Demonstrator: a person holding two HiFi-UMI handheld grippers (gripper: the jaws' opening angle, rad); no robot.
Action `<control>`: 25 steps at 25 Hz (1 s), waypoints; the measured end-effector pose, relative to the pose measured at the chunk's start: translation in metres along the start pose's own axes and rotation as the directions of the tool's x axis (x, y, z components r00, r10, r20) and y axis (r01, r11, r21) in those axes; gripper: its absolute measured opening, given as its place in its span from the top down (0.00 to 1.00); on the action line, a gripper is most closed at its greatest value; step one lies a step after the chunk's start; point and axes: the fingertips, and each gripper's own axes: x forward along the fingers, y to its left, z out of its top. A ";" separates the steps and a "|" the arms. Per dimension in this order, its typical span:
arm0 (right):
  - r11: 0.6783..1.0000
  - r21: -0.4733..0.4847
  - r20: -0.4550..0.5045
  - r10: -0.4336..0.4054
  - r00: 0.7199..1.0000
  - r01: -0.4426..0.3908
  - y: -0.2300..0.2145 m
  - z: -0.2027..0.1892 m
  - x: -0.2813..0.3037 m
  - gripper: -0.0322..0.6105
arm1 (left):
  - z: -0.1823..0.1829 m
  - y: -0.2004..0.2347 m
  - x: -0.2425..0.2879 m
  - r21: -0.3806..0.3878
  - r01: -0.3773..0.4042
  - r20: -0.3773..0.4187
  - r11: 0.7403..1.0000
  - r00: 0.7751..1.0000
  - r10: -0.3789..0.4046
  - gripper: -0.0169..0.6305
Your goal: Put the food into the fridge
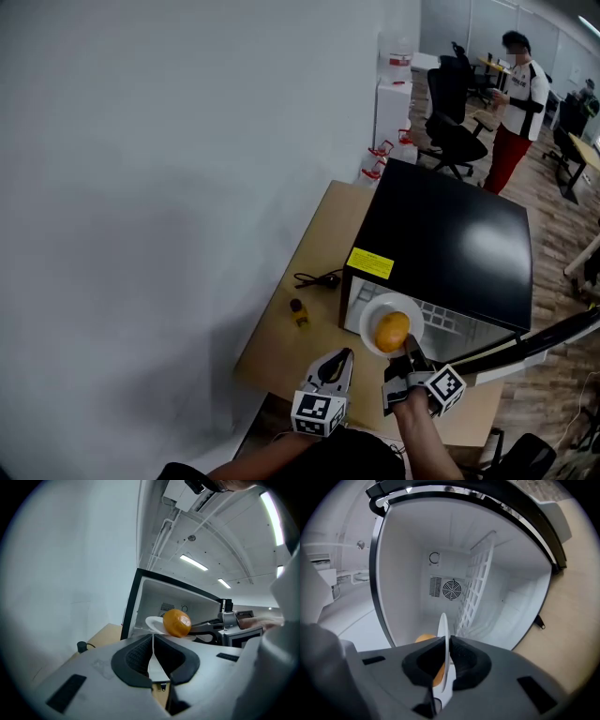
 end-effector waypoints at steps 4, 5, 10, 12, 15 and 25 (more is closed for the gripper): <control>1.000 0.008 0.010 0.002 1.000 -0.002 0.002 0.011 0.021 0.83 | 0.006 0.005 0.018 -0.028 -0.004 0.007 1.000 1.000 0.004 0.94; 1.000 0.009 0.013 0.003 1.000 -0.003 0.003 0.013 0.026 0.83 | 0.008 0.006 0.023 -0.026 -0.003 0.009 1.000 1.000 0.004 0.94; 1.000 0.014 0.039 -0.001 0.999 0.000 0.003 0.020 0.051 0.83 | 0.013 0.006 0.043 -0.018 0.005 0.010 1.000 1.000 -0.004 0.94; 1.000 0.011 0.059 0.001 0.998 -0.002 0.002 0.024 0.059 0.83 | 0.014 0.007 0.050 -0.021 0.007 0.012 1.000 1.000 -0.007 0.94; 1.000 0.014 0.084 -0.018 0.996 0.017 -0.004 0.026 0.066 0.83 | 0.015 0.009 0.058 -0.039 0.005 0.018 0.999 1.000 -0.004 0.94; 0.997 0.044 0.153 -0.065 0.986 0.059 -0.020 0.038 0.081 0.83 | 0.016 0.008 0.067 -0.078 0.006 0.010 0.997 1.000 -0.005 0.94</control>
